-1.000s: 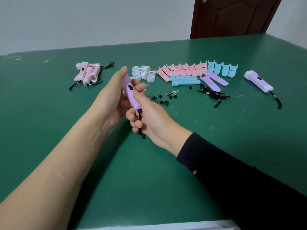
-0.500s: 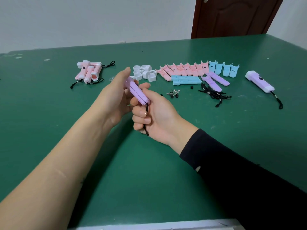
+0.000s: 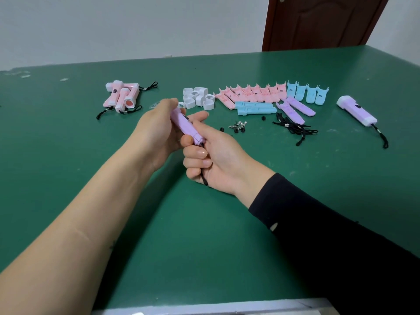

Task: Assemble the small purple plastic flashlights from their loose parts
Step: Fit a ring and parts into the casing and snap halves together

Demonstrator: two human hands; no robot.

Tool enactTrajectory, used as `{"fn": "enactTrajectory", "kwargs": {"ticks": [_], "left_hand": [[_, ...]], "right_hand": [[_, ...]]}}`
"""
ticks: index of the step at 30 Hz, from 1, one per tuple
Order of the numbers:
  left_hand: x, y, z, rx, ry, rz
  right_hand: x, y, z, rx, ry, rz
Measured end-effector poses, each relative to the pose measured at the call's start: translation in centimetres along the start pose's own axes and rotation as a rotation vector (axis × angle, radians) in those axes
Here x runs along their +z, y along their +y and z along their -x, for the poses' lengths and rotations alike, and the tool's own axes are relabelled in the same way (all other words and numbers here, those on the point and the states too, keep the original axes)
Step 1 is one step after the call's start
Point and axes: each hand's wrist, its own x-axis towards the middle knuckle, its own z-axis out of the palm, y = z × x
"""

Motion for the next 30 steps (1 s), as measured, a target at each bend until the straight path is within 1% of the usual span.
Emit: {"fn": "enactTrajectory", "kwargs": {"ticks": [5, 10, 14, 18, 22, 26, 30], "left_hand": [[0.4, 0.0, 0.3, -0.004, -0.016, -0.026], [1.3, -0.3, 0.7, 0.008, 0.004, -0.076], [0.6, 0.2, 0.7, -0.037, -0.135, -0.071], [0.2, 0.6, 0.7, 0.009, -0.247, 0.054], [0.2, 0.5, 0.7, 0.063, -0.282, 0.181], [0.5, 0.2, 0.9, 0.093, -0.341, 0.226], [0.9, -0.1, 1.2, 0.116, -0.346, 0.304]], "right_hand": [[0.0, 0.2, -0.2, -0.018, 0.034, 0.015], [-0.3, 0.1, -0.3, -0.069, -0.023, -0.110], [-0.5, -0.6, 0.0, -0.080, -0.076, -0.203], [-0.6, -1.0, 0.1, -0.112, -0.112, -0.252], [-0.4, -0.9, 0.3, -0.138, -0.175, -0.302], [-0.2, -0.9, 0.5, -0.137, -0.263, -0.351], [0.0, -0.6, 0.5, -0.111, -0.327, -0.364]]}}
